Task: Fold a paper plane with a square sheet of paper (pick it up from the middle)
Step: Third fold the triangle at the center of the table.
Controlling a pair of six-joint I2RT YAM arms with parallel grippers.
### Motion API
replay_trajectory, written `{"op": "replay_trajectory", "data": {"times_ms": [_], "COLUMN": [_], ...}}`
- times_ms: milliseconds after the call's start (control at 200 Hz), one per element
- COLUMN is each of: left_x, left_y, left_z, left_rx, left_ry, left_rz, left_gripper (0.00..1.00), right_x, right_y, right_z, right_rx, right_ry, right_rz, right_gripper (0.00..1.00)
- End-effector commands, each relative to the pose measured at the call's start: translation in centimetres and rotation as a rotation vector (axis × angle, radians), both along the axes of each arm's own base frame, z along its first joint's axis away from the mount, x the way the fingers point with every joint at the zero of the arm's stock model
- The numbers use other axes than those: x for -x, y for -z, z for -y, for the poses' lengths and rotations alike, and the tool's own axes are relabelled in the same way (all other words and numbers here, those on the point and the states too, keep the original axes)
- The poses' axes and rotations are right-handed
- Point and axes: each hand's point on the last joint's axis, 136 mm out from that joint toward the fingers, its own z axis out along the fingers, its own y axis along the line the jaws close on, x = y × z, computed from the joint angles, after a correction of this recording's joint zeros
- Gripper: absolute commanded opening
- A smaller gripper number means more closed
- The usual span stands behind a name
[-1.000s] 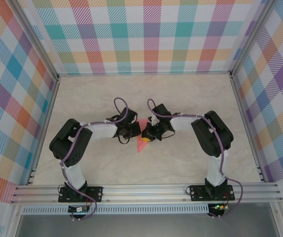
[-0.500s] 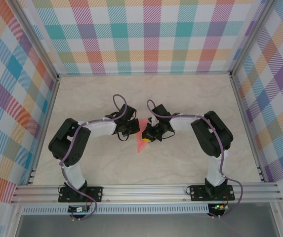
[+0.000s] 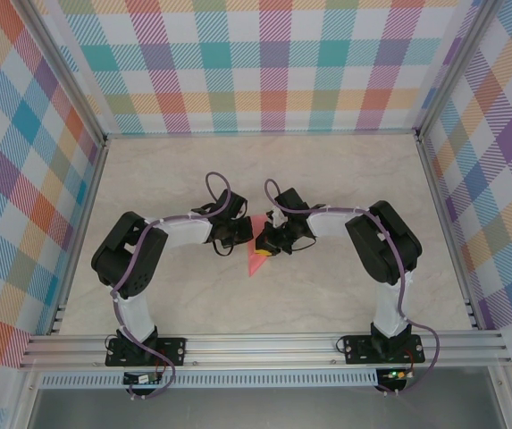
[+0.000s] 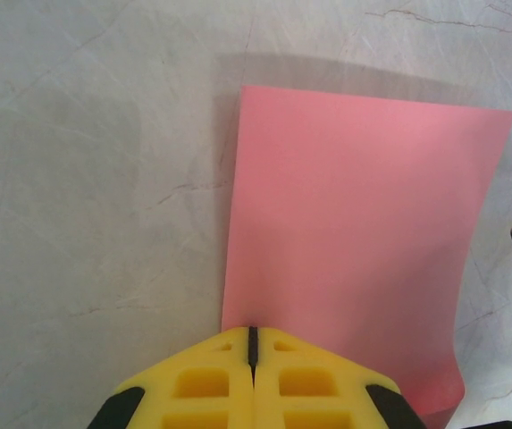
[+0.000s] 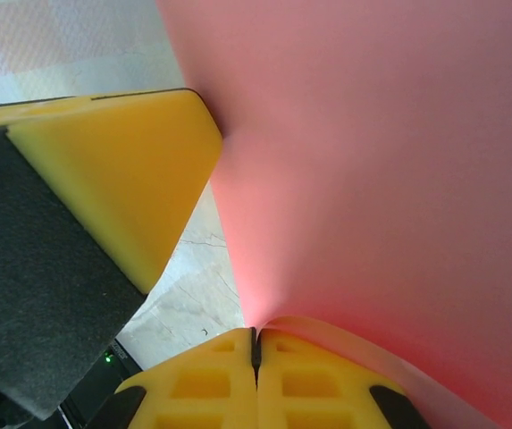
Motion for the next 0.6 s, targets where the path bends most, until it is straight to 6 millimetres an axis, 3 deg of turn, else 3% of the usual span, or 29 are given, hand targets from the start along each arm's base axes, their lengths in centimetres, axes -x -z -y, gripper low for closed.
{"op": "replay_trajectory", "data": {"times_ms": [0,595], "left_x": [0.51,0.74], "left_y": [1.29,1.45], "left_z": [-0.49,-0.58], "left_rx": [-0.014,-0.015], "left_ry": [0.007,0.007], "left_rz": [-0.039,-0.045], "left_gripper": [0.00,0.00], "right_x": [0.24,-0.07], "right_y": [-0.20,0.53], "right_z": [-0.69,-0.81], "right_rx": [-0.030,-0.017], "right_ry": [-0.041,-0.038], "right_rz": [0.018,0.017], "right_gripper": [0.06,0.06]}}
